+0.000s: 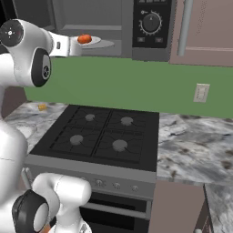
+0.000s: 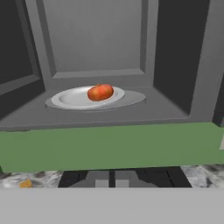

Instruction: Pick the squash from the counter and place it in the microwave. Then turn on the microwave.

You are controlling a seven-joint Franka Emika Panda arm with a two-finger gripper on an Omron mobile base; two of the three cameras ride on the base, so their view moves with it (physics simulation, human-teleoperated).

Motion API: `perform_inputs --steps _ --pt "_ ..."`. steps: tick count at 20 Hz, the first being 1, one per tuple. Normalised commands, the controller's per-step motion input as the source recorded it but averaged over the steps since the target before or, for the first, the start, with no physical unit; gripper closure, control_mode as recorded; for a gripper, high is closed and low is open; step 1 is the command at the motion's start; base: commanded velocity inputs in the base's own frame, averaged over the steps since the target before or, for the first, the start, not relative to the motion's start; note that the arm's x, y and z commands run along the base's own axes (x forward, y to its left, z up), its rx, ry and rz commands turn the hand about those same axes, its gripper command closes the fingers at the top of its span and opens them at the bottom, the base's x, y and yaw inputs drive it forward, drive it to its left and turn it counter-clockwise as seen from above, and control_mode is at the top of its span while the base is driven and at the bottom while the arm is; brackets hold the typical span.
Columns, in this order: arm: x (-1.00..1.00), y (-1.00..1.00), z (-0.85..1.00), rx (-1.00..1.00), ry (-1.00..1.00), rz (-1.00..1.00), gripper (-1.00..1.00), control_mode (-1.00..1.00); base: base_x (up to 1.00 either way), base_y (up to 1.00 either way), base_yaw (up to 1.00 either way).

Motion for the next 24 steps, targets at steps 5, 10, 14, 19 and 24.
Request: perform_inputs --steps 5,10,14,19,24 --pt "-0.56 -0.1 0.0 0.0 0.0 0.0 1.0 -1.0 0.0 0.0 0.0" --pt "-0.57 -0.06 0.0 0.0 0.0 0.0 1.0 -1.0 0.0 0.0 0.0" --pt "-0.57 -0.01 0.0 0.0 0.0 0.0 1.0 -1.0 0.0 0.0 0.0" --pt "-0.6 0.0 0.0 0.0 0.0 0.0 1.0 -1.0 0.0 0.0 0.0" --pt "-0.58 0.0 0.0 0.0 -0.01 0.0 1.0 -1.0 0.0 0.0 0.0"
